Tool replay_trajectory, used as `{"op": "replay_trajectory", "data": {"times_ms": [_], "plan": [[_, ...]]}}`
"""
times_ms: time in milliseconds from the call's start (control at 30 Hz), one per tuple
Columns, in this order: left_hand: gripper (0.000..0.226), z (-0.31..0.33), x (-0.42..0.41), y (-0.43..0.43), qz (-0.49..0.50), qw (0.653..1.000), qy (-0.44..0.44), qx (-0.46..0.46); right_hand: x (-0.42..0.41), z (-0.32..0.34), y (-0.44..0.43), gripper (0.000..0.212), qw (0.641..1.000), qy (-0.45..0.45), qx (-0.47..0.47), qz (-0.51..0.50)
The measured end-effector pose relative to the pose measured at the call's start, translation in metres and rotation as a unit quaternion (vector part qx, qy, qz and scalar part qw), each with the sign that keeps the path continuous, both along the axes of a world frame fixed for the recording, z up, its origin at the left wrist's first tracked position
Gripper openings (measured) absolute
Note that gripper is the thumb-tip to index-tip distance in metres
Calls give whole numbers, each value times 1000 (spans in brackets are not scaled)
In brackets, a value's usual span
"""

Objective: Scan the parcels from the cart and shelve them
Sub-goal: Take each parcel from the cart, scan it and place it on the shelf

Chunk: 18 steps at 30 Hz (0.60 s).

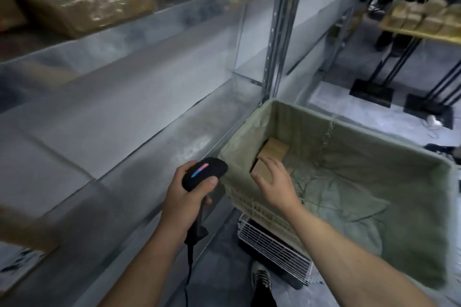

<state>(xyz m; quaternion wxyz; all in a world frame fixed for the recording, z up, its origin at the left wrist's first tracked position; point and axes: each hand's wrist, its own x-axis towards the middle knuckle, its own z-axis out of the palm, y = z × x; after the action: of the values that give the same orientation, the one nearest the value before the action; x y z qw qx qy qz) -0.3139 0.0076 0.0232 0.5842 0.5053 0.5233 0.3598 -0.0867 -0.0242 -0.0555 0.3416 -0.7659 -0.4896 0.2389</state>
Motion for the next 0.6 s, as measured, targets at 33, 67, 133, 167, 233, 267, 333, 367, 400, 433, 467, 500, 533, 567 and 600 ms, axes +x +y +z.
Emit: {"op": "replay_trajectory", "data": {"times_ms": [33, 67, 133, 167, 233, 267, 333, 367, 400, 433, 467, 500, 533, 567, 600], "plan": [[49, -2, 15, 7, -6, 1000, 2, 0, 14, -2, 5, 59, 1000, 8, -1, -7], [48, -4, 31, 14, -10, 1000, 3, 1, 29, -5, 10, 59, 1000, 15, 0, -12], [49, -8, 63, 29, -19, 1000, 11, 1, 59, -10, 21, 59, 999, 29, -5, -23], [50, -8, 79, 35, -22, 1000, 15, 1, 73, -13, 26, 59, 999, 36, -8, -28], [52, -9, 109, 46, -23, 999, 22, 3, 99, -18, 37, 60, 998, 51, -16, -35], [51, -9, 123, 52, -23, 999, 24, 2, 111, -21, 43, 61, 998, 56, -21, -38], [47, -10, 148, 61, -27, 999, 24, -5, 132, -29, 54, 61, 997, 65, -30, -41], [47, -12, 158, 65, -28, 999, 28, -10, 140, -33, 59, 61, 996, 69, -34, -42], [47, -13, 166, 68, -30, 999, 34, -13, 147, -38, 63, 61, 996, 71, -40, -43], [47, -15, 174, 72, -33, 998, 42, -15, 152, -42, 66, 61, 995, 74, -45, -43], [46, -16, 180, 76, -35, 998, 51, -18, 156, -46, 69, 61, 995, 80, -51, -44], [45, -17, 187, 80, -36, 997, 59, -21, 160, -50, 72, 61, 994, 85, -56, -46], [46, -19, 192, 84, -37, 997, 69, -23, 163, -55, 75, 61, 993, 89, -61, -49], [47, -21, 197, 89, -39, 996, 81, -26, 167, -60, 77, 61, 992, 91, -67, -52], [49, -23, 201, 94, -41, 995, 89, -31, 171, -65, 80, 61, 992, 93, -72, -55]]}}
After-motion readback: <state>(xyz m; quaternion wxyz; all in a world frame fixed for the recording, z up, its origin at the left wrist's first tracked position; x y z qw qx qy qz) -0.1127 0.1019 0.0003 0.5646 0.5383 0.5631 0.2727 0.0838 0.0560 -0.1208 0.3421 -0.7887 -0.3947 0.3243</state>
